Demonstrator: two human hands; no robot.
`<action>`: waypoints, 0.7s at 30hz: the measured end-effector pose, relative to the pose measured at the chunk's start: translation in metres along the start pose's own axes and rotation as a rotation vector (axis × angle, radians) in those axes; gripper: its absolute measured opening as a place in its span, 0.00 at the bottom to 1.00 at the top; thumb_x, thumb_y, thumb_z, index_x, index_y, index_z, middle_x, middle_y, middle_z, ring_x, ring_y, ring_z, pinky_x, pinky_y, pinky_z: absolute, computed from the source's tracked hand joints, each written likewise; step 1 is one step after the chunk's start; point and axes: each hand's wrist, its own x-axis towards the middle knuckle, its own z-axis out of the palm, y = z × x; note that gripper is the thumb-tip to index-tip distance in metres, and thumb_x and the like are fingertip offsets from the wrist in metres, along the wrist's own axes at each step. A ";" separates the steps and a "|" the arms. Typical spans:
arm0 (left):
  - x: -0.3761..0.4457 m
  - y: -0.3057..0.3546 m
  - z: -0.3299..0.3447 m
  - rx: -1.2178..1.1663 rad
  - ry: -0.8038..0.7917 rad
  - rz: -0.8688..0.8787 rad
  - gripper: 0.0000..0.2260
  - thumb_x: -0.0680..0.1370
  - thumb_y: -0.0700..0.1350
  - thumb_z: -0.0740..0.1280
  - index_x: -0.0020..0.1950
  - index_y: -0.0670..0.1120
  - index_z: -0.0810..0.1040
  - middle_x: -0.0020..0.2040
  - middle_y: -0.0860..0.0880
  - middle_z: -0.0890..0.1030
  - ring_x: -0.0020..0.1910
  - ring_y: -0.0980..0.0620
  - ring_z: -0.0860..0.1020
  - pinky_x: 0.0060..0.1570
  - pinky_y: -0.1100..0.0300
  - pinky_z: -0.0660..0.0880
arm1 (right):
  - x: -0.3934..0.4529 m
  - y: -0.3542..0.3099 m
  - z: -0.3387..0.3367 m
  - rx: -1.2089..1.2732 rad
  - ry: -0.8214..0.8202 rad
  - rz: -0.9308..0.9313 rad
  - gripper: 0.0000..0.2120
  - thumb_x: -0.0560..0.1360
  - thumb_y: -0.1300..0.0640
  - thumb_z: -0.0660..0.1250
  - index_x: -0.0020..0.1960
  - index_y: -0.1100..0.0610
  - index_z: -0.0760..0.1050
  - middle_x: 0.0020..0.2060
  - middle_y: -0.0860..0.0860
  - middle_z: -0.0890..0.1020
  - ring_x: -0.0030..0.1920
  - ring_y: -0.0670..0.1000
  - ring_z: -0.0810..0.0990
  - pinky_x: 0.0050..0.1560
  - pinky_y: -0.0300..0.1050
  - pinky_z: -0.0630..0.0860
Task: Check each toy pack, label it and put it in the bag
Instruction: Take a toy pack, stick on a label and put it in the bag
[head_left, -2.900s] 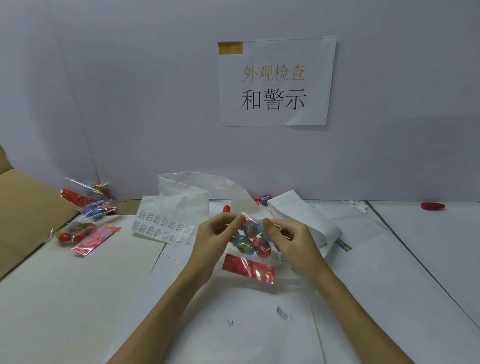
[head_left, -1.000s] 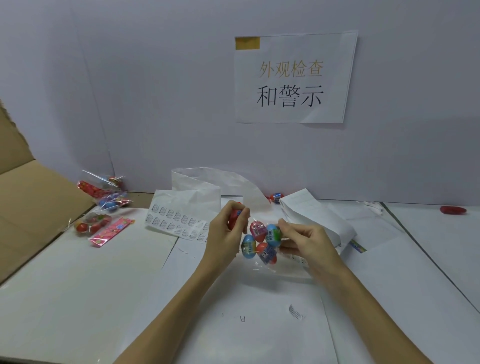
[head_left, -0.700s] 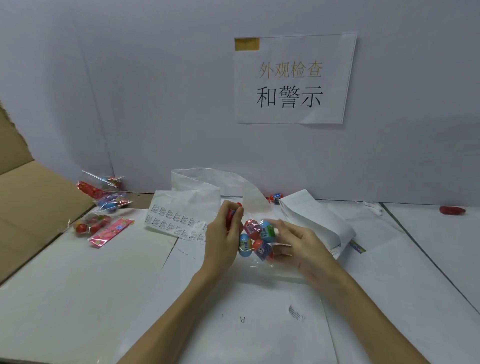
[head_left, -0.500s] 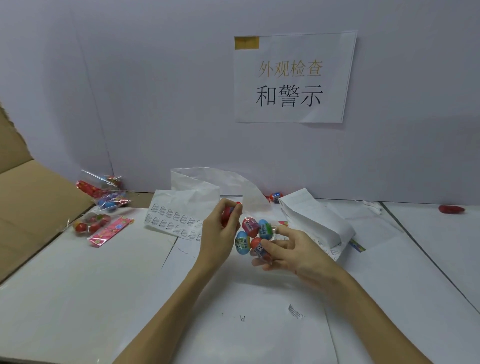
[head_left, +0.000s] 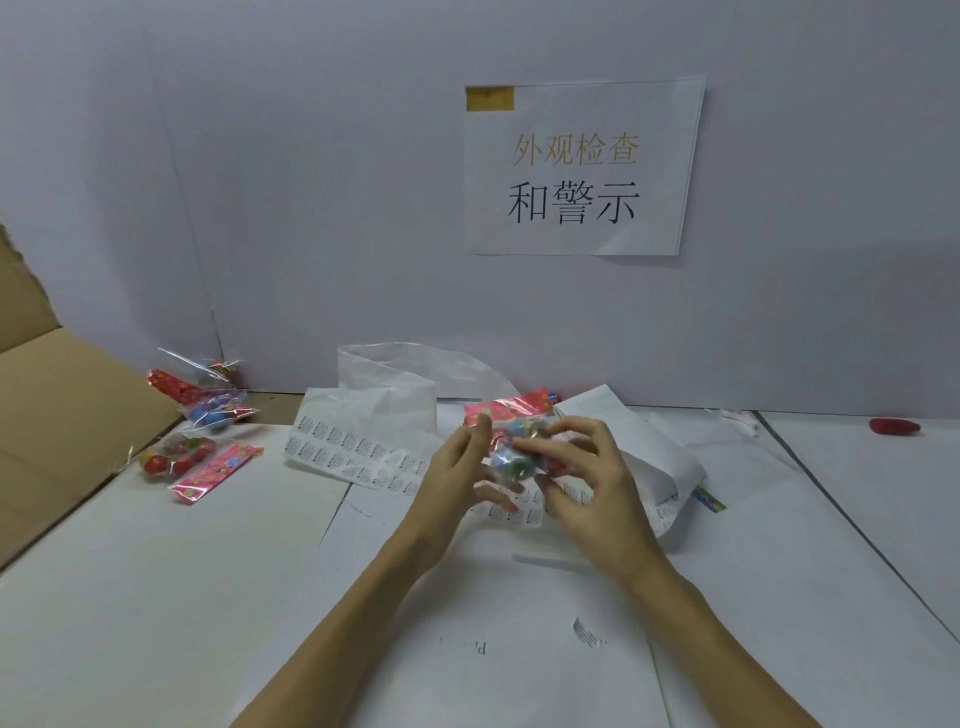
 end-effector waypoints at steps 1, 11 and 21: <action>-0.001 -0.001 0.001 -0.035 0.006 -0.001 0.21 0.81 0.59 0.69 0.64 0.43 0.80 0.54 0.41 0.86 0.50 0.38 0.86 0.45 0.48 0.84 | -0.001 0.000 0.000 -0.018 -0.041 -0.031 0.25 0.75 0.73 0.72 0.64 0.49 0.83 0.65 0.48 0.74 0.62 0.49 0.78 0.63 0.37 0.77; 0.002 0.009 -0.004 -0.171 0.057 -0.024 0.18 0.74 0.49 0.73 0.63 0.45 0.80 0.55 0.45 0.87 0.56 0.45 0.85 0.55 0.56 0.82 | 0.004 -0.001 0.002 0.351 0.053 0.268 0.16 0.78 0.62 0.73 0.64 0.50 0.82 0.49 0.45 0.86 0.51 0.50 0.86 0.51 0.42 0.84; -0.005 0.004 -0.001 -0.047 -0.207 0.104 0.20 0.80 0.50 0.73 0.72 0.53 0.79 0.65 0.48 0.82 0.61 0.46 0.82 0.61 0.58 0.78 | 0.000 0.006 0.011 0.367 -0.105 0.382 0.20 0.79 0.46 0.70 0.69 0.49 0.77 0.61 0.44 0.85 0.64 0.45 0.82 0.64 0.44 0.79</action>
